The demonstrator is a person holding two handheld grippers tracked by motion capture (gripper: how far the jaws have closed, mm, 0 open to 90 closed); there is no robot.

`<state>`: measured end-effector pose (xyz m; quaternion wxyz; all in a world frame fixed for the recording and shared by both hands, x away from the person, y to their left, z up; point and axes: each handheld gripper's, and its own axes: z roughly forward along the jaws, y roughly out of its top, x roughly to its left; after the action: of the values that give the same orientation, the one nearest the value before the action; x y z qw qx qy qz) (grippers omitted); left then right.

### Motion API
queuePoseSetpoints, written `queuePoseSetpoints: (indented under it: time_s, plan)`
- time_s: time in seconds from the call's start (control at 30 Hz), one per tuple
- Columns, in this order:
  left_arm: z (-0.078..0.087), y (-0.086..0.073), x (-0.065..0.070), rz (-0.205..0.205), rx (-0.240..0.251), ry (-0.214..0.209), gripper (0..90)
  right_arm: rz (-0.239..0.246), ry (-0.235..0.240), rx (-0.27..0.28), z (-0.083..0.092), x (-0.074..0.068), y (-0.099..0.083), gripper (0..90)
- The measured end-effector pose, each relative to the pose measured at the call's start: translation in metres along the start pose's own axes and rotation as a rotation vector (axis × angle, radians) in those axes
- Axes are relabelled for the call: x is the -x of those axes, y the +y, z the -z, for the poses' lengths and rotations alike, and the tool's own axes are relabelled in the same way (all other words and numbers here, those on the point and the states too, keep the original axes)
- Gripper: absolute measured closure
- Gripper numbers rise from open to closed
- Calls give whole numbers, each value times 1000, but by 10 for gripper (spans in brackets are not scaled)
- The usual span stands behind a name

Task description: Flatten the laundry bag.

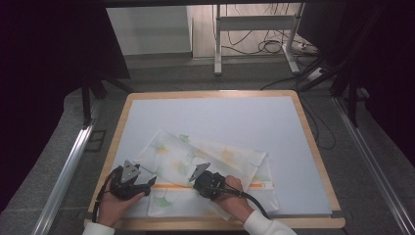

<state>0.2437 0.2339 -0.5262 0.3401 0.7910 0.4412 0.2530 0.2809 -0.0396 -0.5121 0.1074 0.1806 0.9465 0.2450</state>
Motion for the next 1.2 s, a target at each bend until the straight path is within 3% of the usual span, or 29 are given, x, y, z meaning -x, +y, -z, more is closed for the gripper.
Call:
queuePoseSetpoints:
  time_s: [0.43,0.7,1.2]
  plan:
    - [2,0,0,9,12,-4,246,-25,-4,58,14,11,2,881]
    - [2,1,1,1,8,-11,249,-53,-6,122,29,22,6,885]
    - [0,0,2,-11,4,-12,249,-82,-16,159,43,43,8,891]
